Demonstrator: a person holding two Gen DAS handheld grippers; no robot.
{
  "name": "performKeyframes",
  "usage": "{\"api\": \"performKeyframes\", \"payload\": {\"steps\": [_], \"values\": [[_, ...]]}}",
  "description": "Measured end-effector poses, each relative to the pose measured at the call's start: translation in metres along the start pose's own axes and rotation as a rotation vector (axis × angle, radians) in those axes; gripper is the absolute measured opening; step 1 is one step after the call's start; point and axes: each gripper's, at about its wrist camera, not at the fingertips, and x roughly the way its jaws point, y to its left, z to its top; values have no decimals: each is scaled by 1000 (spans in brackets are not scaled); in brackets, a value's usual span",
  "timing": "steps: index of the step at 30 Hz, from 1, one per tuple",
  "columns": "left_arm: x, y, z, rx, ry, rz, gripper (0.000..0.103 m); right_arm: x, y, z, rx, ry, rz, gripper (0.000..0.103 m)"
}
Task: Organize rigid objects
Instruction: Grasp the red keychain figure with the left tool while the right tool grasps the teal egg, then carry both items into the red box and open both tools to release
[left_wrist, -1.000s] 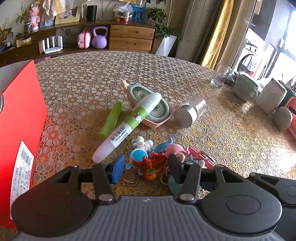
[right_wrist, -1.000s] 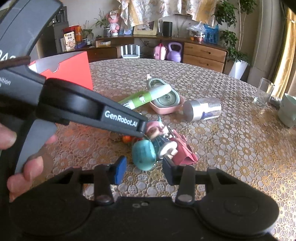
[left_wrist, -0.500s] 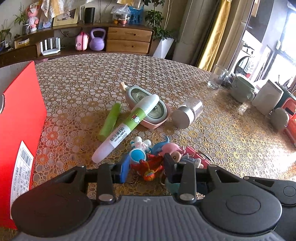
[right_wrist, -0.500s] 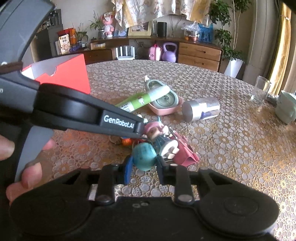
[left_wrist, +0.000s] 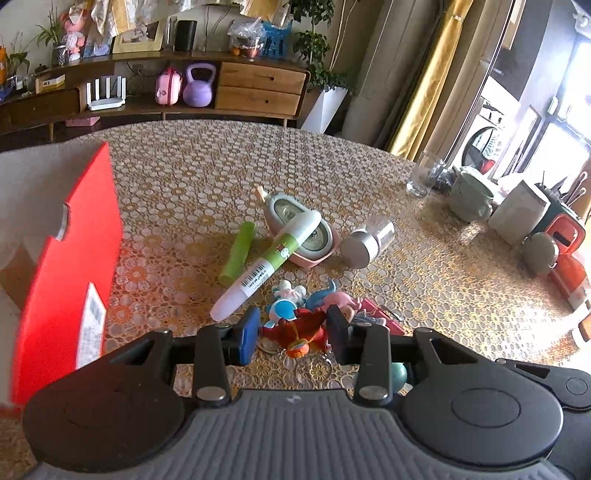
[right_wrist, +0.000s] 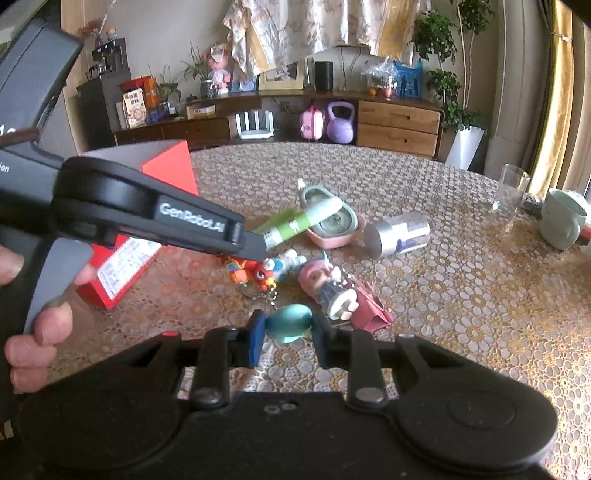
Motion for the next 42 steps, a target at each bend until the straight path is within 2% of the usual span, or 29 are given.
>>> {"api": "performKeyframes", "payload": {"steps": [10,24,34,42], "values": [[-54,9,12,10,-40,-39,38,-33,23,21,-30,-53,16,26],[-128,55,31,31,-130,11,38,-50,80,69,-95,-126,86,26],[-164,117,54,21,-196,109,38,-29,139,100,-188,-141,139,25],[-161,175,58,6,-159,221,38,9,177,111,-214,-68,174,25]]}}
